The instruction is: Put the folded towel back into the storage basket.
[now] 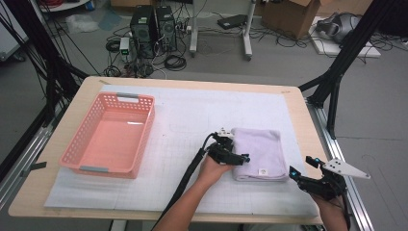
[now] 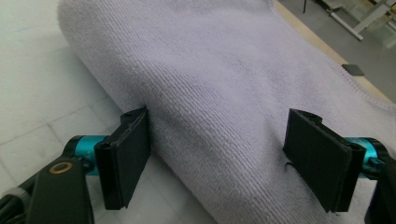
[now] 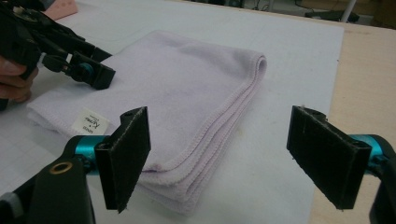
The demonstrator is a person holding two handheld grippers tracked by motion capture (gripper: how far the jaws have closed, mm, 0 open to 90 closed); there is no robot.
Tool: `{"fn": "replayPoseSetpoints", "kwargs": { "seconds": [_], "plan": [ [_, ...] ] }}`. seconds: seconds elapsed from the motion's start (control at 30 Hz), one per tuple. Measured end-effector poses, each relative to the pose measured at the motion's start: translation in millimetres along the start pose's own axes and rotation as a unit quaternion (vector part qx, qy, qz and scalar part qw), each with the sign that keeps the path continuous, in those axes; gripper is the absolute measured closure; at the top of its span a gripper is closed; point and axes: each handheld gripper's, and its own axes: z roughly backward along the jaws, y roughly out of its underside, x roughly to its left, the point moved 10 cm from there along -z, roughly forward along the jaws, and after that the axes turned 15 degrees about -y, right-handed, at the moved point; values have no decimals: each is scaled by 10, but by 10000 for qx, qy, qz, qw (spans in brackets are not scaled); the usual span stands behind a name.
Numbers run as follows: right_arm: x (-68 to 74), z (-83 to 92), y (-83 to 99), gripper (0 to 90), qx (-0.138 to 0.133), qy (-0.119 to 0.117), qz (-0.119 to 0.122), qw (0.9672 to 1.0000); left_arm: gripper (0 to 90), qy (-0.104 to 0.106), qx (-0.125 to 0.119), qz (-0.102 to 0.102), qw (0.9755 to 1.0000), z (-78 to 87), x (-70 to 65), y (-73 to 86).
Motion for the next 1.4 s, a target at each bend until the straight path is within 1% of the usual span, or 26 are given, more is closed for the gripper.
{"fn": "replayPoseSetpoints", "kwargs": {
  "seconds": [0.13,0.17,0.23,0.27,0.3,0.33,0.37,0.4,0.47,0.53,0.57,0.6,0.7,0.8,0.87,1.03,1.1,1.13,1.17,1.2,1.3,1.37,1.4],
  "plan": [
    [-5,7,-2,207,-13,3,4,10000,233,-33,83,-20,10000,-22,-22,-12],
    [-2,3,1,207,-17,3,-22,10000,248,-60,98,-65,9999,-28,-26,-12],
    [-2,-2,4,207,16,3,14,10000,321,-210,102,-226,9995,-33,-23,-5],
    [6,-7,4,207,24,-6,-5,10000,358,-362,92,-336,9987,-29,-21,5],
    [4,-10,0,207,18,-6,13,10000,419,-362,92,-336,9987,-29,-21,5],
    [4,-10,0,207,18,-6,13,10000,419,-322,117,-324,9989,-23,-33,11],
    [2,-15,-5,207,6,0,15,10000,486,-309,110,-233,9992,-29,-41,11],
    [6,-17,-4,207,15,-3,-1,10000,519,-284,123,-195,9993,-27,-48,14],
    [15,-24,-6,207,22,-11,20,10000,636,-203,129,-64,9997,-21,-52,11],
    [13,-21,-9,206,16,-7,25,10000,666,-115,132,44,9998,-1,-36,17],
    [13,-21,-9,206,16,-7,25,10000,666,-48,101,144,9998,10,-29,18],
    [11,-21,-13,207,-12,-10,13,10000,685,66,50,270,9996,39,-1,29],
    [12,-10,-8,207,6,-2,-5,10000,693,115,3,311,9995,72,14,38],
    [2,-5,-7,207,2,12,19,10000,696,133,-63,213,9997,141,55,46],
    [6,1,-2,207,11,13,4,10000,698,126,-138,188,9996,194,102,51],
    [11,-4,1,207,14,13,-5,10000,698,155,-289,77,9994,333,246,66],
    [12,-10,2,207,29,12,7,10000,699,170,-387,67,9991,394,300,65],
    [12,-15,1,207,28,11,23,10000,699,136,-463,16,9988,453,355,78],
    [12,-15,1,207,28,11,23,10000,699,136,-463,16,9988,453,355,78],
    [19,-20,2,207,33,5,-10,10000,699,139,-498,13,9987,480,381,85],
    [24,-34,1,207,41,-2,18,10000,699,121,-570,3,9983,563,472,113],
    [23,-41,3,207,55,-5,30,10000,699,97,-596,-68,9982,623,530,123],
    [24,-45,4,207,58,-5,37,10000,700,73,-664,-113,9977,689,576,112]
  ]
}}
